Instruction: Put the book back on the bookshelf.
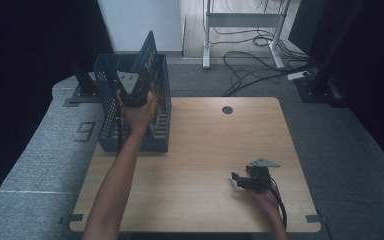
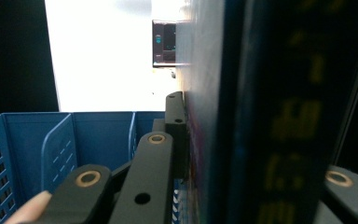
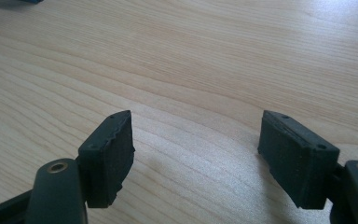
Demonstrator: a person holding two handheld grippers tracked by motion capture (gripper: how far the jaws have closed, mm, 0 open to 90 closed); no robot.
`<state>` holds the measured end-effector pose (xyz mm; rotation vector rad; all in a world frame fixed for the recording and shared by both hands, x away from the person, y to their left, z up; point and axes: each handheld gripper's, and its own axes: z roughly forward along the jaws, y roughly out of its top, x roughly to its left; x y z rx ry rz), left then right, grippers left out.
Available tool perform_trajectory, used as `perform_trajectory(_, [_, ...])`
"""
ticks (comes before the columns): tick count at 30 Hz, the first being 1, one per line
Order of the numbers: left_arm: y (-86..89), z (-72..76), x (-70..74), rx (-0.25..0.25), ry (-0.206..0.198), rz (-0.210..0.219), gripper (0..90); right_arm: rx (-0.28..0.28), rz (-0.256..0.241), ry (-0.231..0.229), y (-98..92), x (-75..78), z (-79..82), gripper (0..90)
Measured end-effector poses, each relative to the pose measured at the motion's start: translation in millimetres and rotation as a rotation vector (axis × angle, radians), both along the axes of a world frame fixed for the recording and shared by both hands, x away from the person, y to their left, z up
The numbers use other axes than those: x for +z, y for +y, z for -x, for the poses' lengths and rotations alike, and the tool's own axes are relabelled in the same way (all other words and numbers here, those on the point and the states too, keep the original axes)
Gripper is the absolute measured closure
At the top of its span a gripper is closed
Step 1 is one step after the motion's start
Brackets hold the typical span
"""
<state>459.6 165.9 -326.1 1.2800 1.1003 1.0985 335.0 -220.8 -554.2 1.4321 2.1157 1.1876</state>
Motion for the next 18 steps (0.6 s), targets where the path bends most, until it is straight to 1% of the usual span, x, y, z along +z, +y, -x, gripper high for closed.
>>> perform_trajectory(2, [-1.1,-0.7,-1.6,-0.001,0.001,-0.006,82.0,-0.001,0.000,-0.001,0.1,0.0,0.1,25.7])
perform_trajectory(3, [-3.5,-1.4,-5.7,-0.003,-0.007,-0.024,82.0,-0.001,0.001,-0.001,0.2,0.0,0.2,25.7])
perform_trajectory(5, [-5.6,0.3,-5.9,-0.009,-0.015,-0.023,82.0,0.000,0.006,0.000,0.6,0.1,0.8,25.7])
perform_trajectory(6, [-6.7,1.0,-6.0,-0.011,-0.020,-0.030,82.0,-0.001,0.007,-0.001,0.8,0.1,1.0,25.8])
perform_trajectory(9, [-8.2,1.0,-5.9,-0.018,-0.026,-0.026,82.0,0.000,0.013,-0.002,1.5,0.2,1.7,25.7])
perform_trajectory(11, [-8.3,-0.2,-5.0,-0.017,-0.028,-0.015,82.0,0.002,0.015,-0.004,1.7,0.2,2.3,25.7])
perform_trajectory(13, [-9.3,-2.0,-4.8,-0.014,-0.033,-0.021,82.1,0.002,0.015,-0.001,1.9,0.3,2.6,25.7])
perform_trajectory(16, [-12.4,-6.4,-7.5,-0.013,-0.027,-0.030,82.0,0.002,0.013,-0.002,1.8,0.2,2.6,25.7])
perform_trajectory(18, [-13.9,-9.7,-11.1,-0.015,-0.014,-0.024,82.0,0.001,0.013,-0.004,2.0,0.2,2.9,25.7])
